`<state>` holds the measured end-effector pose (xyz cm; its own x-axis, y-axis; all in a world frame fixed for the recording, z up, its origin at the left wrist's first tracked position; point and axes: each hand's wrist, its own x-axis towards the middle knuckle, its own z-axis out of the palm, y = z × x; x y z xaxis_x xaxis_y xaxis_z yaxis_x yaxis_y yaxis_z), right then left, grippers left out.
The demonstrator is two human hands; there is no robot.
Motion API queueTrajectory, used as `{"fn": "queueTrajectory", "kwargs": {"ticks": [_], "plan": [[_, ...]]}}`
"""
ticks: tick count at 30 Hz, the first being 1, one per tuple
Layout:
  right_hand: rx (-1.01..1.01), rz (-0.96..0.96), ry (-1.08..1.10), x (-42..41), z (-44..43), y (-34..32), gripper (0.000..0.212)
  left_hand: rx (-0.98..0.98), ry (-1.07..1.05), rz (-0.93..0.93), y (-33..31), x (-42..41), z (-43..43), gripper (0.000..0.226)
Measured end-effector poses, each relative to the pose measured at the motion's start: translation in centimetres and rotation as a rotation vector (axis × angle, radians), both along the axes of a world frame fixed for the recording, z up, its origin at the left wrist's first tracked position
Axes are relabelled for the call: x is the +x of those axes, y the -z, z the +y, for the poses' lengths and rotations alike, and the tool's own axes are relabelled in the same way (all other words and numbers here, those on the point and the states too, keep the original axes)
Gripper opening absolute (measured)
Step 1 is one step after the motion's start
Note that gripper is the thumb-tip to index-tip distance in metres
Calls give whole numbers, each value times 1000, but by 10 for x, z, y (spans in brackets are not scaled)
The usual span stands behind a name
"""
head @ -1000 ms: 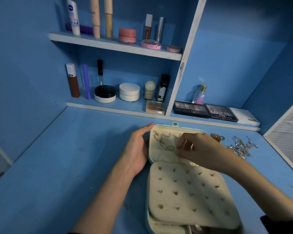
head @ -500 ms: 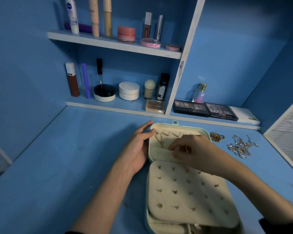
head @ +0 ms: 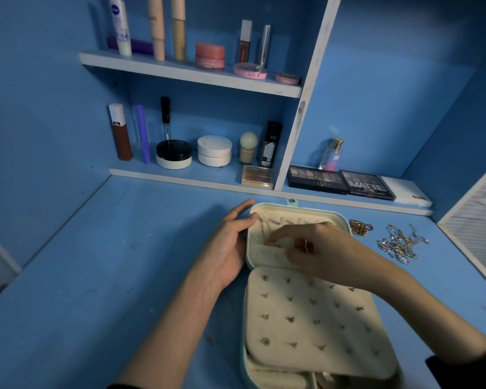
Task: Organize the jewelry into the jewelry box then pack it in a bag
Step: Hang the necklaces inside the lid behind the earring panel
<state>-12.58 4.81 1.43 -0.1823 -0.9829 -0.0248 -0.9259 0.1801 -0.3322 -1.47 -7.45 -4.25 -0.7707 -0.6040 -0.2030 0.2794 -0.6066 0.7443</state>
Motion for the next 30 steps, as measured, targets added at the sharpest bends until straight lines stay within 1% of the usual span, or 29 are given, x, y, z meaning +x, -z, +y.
{"fn": "queueTrajectory", "kwargs": {"ticks": [2, 4, 8, 11, 13, 22, 28, 30], "plan": [[-2, 23, 2, 0, -1, 1, 50, -6, -2, -3, 0, 0, 0, 40], [13, 51, -2, 1, -4, 2, 52, -5, -1, 0, 0, 0, 0, 40], [16, 17, -18, -1, -5, 0, 43, -2, 5, 9, 0, 0, 0, 39], [-28, -44, 30, -4, -3, 2, 37, -5, -1, 11, 0, 0, 0, 40], [-39, -43, 59, -4, -2, 4, 37, -5, -2, 13, 0, 0, 0, 40], [-27, -21, 46, -1, -2, 1, 35, -4, 3, 13, 0, 0, 0, 41], [-30, -2, 23, 1, -2, -1, 40, -8, -2, 9, 0, 0, 0, 40], [-28, 33, 4, 2, -3, -1, 47, -7, -9, 5, 0, 0, 0, 41]]}}
